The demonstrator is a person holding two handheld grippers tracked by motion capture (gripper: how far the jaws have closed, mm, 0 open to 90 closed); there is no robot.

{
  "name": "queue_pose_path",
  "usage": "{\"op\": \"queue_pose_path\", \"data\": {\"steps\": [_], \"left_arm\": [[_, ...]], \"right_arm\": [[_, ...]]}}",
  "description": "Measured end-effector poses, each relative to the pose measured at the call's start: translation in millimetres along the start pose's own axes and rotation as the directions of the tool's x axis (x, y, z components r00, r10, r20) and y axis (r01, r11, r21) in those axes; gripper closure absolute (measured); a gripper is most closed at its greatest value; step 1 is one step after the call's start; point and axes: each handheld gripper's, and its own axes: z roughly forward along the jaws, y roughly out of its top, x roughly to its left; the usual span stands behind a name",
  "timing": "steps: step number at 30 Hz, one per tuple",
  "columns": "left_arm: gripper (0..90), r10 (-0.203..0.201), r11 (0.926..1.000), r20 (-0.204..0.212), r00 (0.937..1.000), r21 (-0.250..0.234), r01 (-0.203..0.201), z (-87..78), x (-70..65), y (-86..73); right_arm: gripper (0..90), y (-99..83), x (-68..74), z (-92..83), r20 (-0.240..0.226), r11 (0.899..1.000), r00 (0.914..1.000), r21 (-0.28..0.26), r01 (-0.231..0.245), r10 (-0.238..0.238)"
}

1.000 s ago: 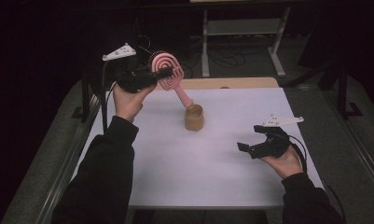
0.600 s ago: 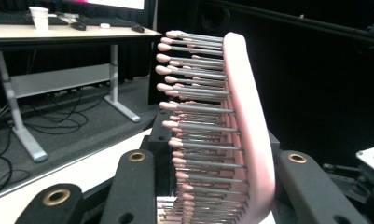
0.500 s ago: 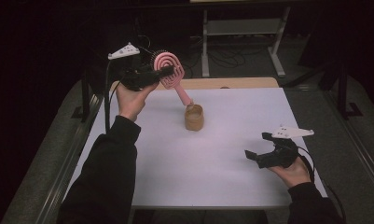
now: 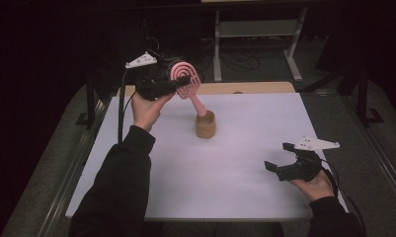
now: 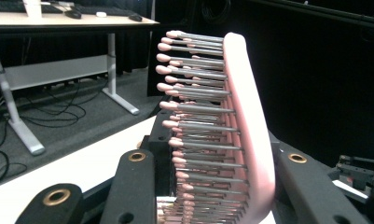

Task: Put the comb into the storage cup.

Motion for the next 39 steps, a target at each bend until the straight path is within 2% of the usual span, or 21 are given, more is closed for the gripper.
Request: {"op": "queue_pose_path", "data": {"steps": [3, 15, 39], "left_arm": [[63.1, 0.005, 1.0, 0.005, 1.0, 0.005, -0.005, 4.0, -2.3, -1.8], [63.1, 0.079, 0.9954, -0.013, 0.9968, 0.055, -0.078, 22.0, -14.1, -8.9], [63.1, 0.071, 0.9938, -0.033, 0.9969, 0.088, -0.068, 44.5, -8.5, -29.4]], "right_arm": [[0.0, -0.9, 0.0, 0.6, -0.004, 1.0, 1.0, 0.005, -0.002, 0.002], [0.0, -1.4, -0.9, -0.3, -0.009, 1.0, 0.9999, -0.008, -0.006, 0.006], [0.0, -0.8, 1.3, 1.8, -0.012, 1.0, 0.9999, 0.005, -0.005, 0.005]]}}
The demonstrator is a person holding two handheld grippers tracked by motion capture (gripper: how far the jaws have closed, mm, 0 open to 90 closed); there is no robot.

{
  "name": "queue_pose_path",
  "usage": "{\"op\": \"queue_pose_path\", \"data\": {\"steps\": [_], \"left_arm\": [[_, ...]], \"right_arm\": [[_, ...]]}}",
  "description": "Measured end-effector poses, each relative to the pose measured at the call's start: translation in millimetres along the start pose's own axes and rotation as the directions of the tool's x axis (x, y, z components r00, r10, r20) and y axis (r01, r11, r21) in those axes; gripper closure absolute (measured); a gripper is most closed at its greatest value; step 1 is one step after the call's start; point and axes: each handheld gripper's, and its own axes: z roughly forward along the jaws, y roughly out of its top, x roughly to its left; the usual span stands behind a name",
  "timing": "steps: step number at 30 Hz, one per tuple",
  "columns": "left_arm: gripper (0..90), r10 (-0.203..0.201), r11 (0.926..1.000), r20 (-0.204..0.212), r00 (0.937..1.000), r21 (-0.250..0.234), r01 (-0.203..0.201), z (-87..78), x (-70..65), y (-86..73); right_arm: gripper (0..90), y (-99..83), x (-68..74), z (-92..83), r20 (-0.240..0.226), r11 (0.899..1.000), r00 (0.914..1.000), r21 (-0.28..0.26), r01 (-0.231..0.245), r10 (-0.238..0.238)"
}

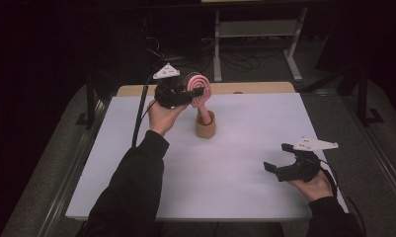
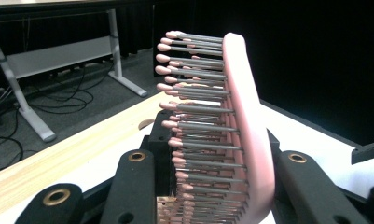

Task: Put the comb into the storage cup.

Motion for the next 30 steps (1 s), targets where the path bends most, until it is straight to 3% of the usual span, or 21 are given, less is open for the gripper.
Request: {"op": "queue_pose_path", "data": {"steps": [16, 30], "left_arm": [[63.1, -0.022, 0.9998, -0.011, 0.9997, -0.005, 0.022, 7.5, 2.5, -10.0], [63.1, -0.071, 0.9974, -0.008, 0.9975, -0.012, 0.071, 9.4, 9.8, -20.5]], "right_arm": [[0.0, 0.0, -0.4, -0.3, -0.001, 1.0, 1.0, 0.001, -0.002, 0.002], [0.0, -0.5, -0.3, 0.6, 0.001, 1.0, 1.0, 0.006, 0.0, 0.0]]}}
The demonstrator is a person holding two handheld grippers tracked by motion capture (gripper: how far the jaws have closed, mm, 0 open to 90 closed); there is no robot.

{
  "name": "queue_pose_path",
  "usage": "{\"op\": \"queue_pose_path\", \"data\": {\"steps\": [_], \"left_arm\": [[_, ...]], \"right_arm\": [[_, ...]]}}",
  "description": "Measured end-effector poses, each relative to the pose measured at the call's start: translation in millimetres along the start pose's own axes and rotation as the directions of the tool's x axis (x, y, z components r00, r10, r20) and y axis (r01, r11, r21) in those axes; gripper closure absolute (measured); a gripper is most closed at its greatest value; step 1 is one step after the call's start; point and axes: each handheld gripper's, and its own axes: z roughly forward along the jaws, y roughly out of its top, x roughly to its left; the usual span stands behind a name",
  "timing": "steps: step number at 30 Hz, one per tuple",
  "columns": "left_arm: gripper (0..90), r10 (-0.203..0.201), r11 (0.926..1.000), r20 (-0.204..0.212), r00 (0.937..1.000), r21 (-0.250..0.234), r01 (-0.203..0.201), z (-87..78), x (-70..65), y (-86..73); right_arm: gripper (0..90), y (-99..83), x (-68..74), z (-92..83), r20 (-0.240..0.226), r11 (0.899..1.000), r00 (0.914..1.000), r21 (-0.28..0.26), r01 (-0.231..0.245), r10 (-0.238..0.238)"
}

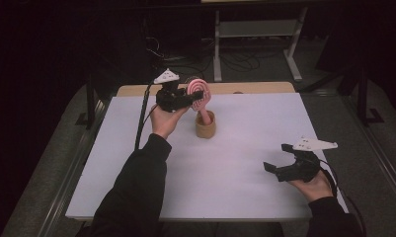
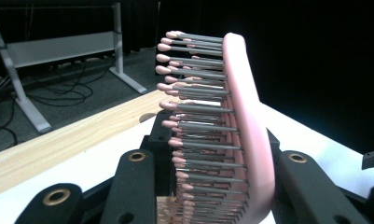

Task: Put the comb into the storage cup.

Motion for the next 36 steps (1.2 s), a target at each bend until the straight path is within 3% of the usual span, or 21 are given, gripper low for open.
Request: {"op": "queue_pose_path", "data": {"steps": [15, 36], "left_arm": [[63.0, -0.031, 0.9995, -0.001, 0.9995, 0.01, 0.031, 0.5, 5.8, -10.4], [61.7, -0.057, 0.9983, -0.006, 0.9984, -0.01, 0.057, -16.5, 18.4, -22.3]], "right_arm": [[0.0, -0.3, -0.4, 0.1, 0.0, 1.0, 1.0, 0.003, -0.001, 0.001], [0.0, -0.9, -0.4, 1.5, 0.002, 1.0, 1.0, 0.014, 0.0, 0.0]]}}
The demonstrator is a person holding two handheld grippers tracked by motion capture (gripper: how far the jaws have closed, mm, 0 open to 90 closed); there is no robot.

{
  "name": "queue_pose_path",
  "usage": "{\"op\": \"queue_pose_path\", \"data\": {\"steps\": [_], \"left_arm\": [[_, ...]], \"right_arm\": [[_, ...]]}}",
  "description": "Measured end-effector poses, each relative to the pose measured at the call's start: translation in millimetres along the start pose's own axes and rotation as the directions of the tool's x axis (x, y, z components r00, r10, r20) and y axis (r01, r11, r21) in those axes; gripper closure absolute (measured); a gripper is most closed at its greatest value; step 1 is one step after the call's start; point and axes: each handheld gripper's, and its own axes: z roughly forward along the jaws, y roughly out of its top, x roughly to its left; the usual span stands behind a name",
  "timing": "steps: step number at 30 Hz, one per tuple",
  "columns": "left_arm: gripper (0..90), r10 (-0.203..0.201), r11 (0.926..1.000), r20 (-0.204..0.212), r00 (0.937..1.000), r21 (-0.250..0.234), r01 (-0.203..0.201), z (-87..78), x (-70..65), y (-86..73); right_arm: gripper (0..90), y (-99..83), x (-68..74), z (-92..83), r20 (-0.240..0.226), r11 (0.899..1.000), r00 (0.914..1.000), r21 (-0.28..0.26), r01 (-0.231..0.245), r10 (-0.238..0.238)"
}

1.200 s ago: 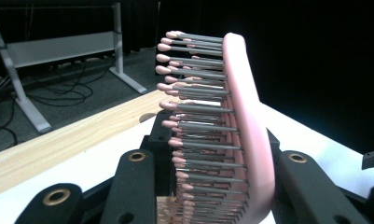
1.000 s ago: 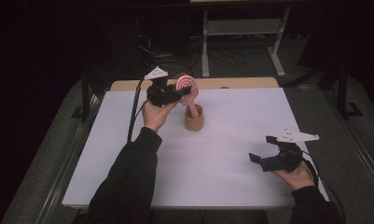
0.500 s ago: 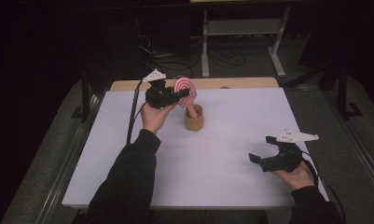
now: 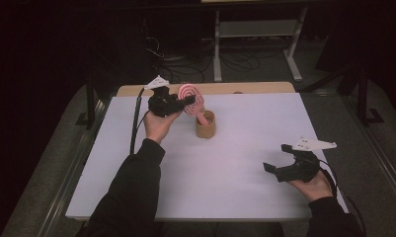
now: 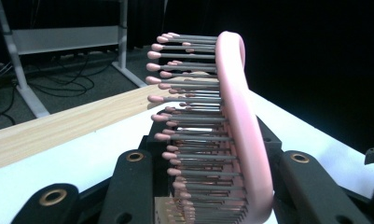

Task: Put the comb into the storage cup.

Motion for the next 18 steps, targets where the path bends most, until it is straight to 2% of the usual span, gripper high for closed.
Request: {"op": "queue_pose_path", "data": {"steps": [6, 10, 18], "left_arm": [[60.9, -0.008, 1.0, -0.011, 0.9999, -0.003, 0.008, -7.4, 5.6, -4.7], [60.1, 0.004, 1.0, -0.031, 0.9995, 0.006, -0.004, -13.9, 6.1, -6.8], [57.8, 0.013, 0.9997, -0.038, 0.9992, 0.021, -0.013, -21.3, 8.0, -14.9]], "right_arm": [[0.0, 0.0, 0.4, 0.8, -0.001, 1.0, 1.0, 0.007, 0.0, 0.0], [0.0, 0.0, 0.1, 1.3, 0.0, 1.0, 1.0, 0.007, 0.002, -0.002], [0.0, -0.5, 0.6, 2.2, 0.001, 1.0, 1.0, 0.015, 0.002, -0.002]]}}
